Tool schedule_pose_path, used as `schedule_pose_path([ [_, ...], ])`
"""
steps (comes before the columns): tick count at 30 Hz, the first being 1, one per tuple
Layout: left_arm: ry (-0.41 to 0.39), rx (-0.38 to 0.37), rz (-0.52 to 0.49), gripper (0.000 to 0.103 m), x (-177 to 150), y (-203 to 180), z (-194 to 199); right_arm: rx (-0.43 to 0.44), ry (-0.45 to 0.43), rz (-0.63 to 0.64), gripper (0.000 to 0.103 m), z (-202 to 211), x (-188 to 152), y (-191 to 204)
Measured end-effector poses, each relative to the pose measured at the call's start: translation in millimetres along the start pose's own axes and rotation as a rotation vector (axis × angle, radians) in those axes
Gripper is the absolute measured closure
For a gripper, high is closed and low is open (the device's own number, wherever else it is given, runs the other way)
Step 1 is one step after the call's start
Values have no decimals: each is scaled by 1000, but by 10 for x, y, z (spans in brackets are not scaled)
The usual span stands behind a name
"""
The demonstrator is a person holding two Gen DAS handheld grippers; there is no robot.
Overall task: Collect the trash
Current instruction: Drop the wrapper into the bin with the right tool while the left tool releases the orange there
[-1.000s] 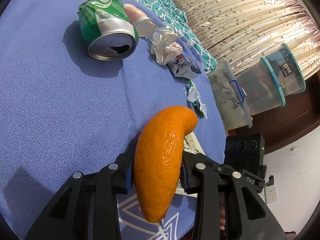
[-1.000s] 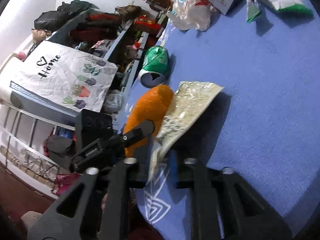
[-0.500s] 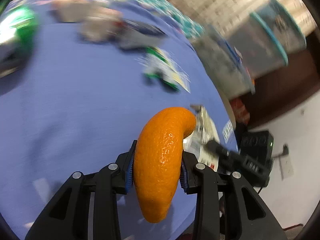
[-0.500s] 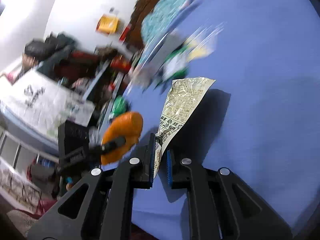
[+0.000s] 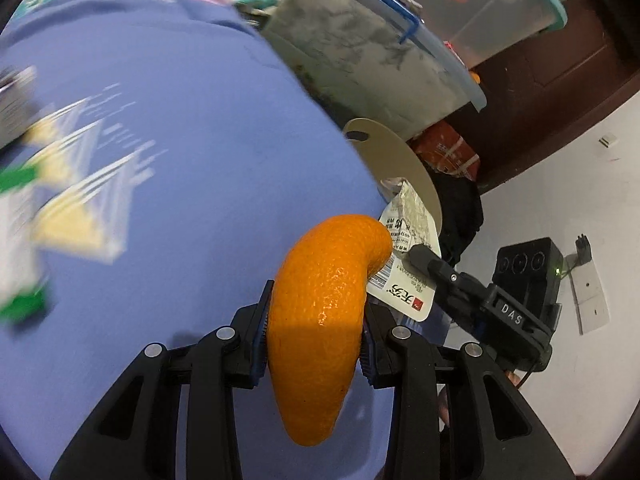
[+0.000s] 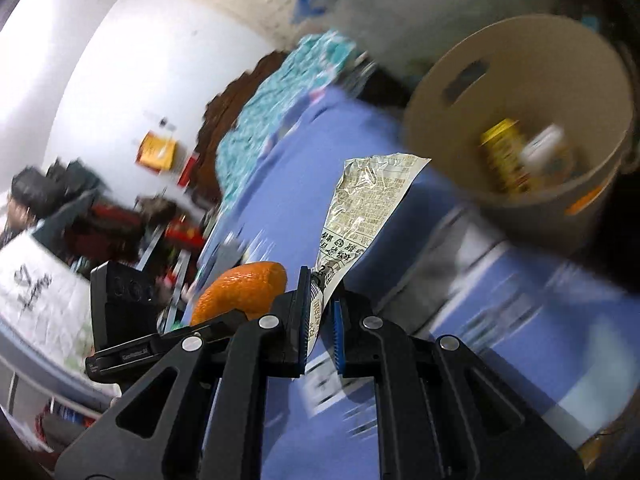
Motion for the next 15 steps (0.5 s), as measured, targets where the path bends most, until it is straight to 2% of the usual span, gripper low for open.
schedule_pose_path([
  [3,26,-2,-22,69,212,-163,-303,-22,-20,-47,91,53,307,-327],
  [8,46,-10,-59,68,521,-407,-717,-66,-68,-102,90,137,593,-558],
  [12,40,-21,-69,62,747,-584,-993,-146,-90,-130,87,169,777,-793],
  [13,36,-26,-72,54,779,-619,-1025,-155,-84,-133,86,161,794,-821],
  [14,31,-28,-76,40,814,-661,-1066,-163,-82,-136,79,160,792,-843],
  [15,23,-25,-80,33,853,-708,-1102,-174,-84,-140,70,165,805,-867],
])
Point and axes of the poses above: each gripper's, at about its wrist camera, not at the fingertips, and z roughly against the way its jaws point, y to its left, x to its top, the point moved 9 cm from there along -z, roughly the way its jaws point, and after that the axes turned 9 degrees about -x, right-handed, at the moved point
